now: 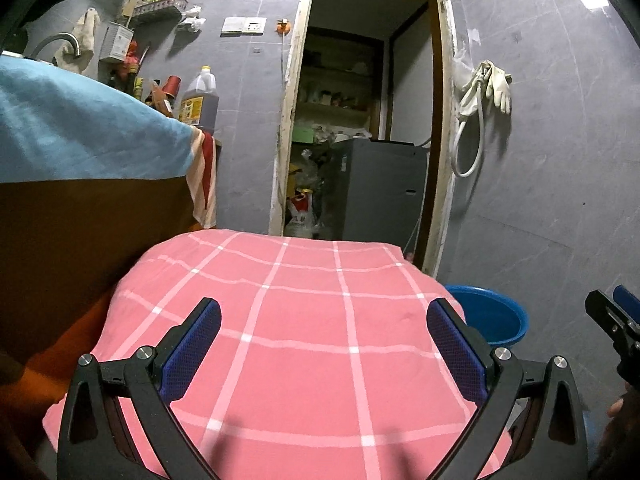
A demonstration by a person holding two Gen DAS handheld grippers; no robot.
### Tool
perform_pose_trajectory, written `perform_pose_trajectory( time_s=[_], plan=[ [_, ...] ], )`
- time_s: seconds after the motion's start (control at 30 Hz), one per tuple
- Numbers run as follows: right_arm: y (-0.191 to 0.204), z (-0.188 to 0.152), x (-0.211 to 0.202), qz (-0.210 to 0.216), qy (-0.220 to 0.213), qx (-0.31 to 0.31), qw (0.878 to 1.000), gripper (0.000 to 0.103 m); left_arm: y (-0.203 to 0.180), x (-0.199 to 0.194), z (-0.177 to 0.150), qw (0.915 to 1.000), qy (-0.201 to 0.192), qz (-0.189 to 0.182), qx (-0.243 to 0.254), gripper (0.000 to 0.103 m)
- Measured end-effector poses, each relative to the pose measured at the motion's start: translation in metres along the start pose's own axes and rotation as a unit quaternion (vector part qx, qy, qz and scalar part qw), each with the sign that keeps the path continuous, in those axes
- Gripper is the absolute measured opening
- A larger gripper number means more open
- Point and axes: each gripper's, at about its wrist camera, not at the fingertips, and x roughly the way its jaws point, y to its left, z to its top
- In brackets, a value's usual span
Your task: Collect trash
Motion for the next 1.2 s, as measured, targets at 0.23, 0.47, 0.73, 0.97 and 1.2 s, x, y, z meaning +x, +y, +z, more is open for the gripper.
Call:
perform_pose_trajectory(
  time_s=[0.23, 0.47, 0.73, 0.97, 1.2],
  plan=[
    [0.002, -0.008, -0.002, -0.007, 0.004, 0.002, 1.0, 0.103, -0.001, -0.007, -0.011, 0.9999, -0.006, 0.006, 0.01, 0.101],
    [0.005, -0.016, 0.0, -0.012, 0.013, 0.006, 1.0, 0.103, 0.001, -0.008, -0.019, 0.9999, -0.01, 0.006, 0.013, 0.101],
    [0.009, -0.022, 0.001, -0.013, 0.014, -0.003, 1.0, 0.103, 0.002, -0.008, -0.024, 0.9999, -0.005, 0.008, 0.014, 0.101],
    [0.013, -0.026, 0.006, -0.017, 0.026, -0.012, 0.999, 0.103, 0.01, -0.005, -0.031, 0.9999, 0.006, 0.01, 0.008, 0.101],
    [0.017, -0.028, 0.01, -0.019, 0.032, -0.017, 0.999, 0.103, 0.01, -0.005, -0.034, 0.9999, 0.007, 0.01, 0.006, 0.101]
  ],
)
